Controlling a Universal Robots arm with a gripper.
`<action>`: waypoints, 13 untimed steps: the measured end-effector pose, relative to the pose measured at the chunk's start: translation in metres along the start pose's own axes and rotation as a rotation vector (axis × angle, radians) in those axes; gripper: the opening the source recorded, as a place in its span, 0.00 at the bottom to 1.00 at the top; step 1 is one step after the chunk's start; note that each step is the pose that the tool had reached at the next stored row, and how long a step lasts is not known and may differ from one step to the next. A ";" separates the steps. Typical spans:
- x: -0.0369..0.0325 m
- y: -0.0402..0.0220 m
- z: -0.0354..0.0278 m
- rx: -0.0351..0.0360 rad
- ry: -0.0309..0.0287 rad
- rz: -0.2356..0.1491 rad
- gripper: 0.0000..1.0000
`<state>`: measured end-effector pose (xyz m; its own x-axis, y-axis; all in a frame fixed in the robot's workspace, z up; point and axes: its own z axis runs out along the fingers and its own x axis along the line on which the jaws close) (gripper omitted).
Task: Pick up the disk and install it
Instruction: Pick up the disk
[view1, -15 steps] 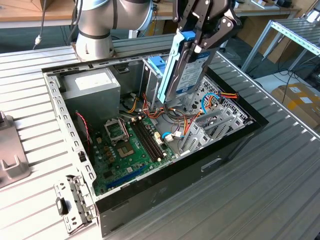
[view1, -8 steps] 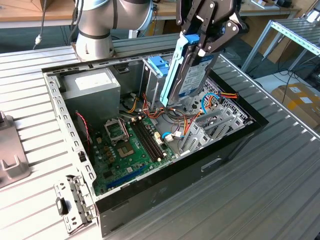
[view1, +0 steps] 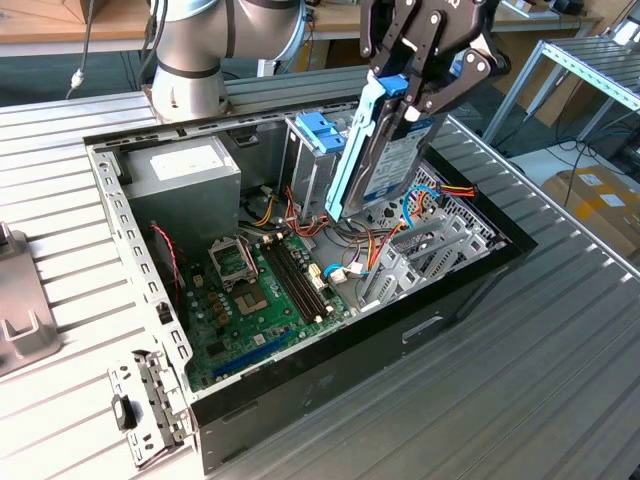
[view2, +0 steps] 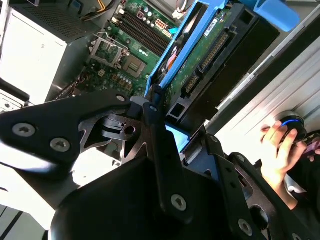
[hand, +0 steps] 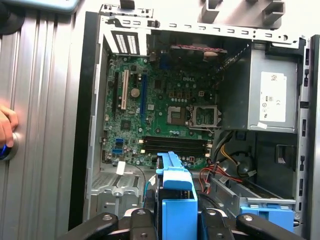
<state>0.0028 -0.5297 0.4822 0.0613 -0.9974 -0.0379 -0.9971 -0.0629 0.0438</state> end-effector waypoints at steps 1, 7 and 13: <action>0.0013 0.0001 0.0000 0.0000 -0.0001 0.000 0.37; 0.0117 0.0007 -0.0004 0.0001 -0.0008 0.000 0.37; 0.0225 0.0014 -0.0008 0.0001 -0.0017 0.000 0.37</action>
<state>0.0028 -0.5523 0.4822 0.0613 -0.9973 -0.0396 -0.9971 -0.0630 0.0438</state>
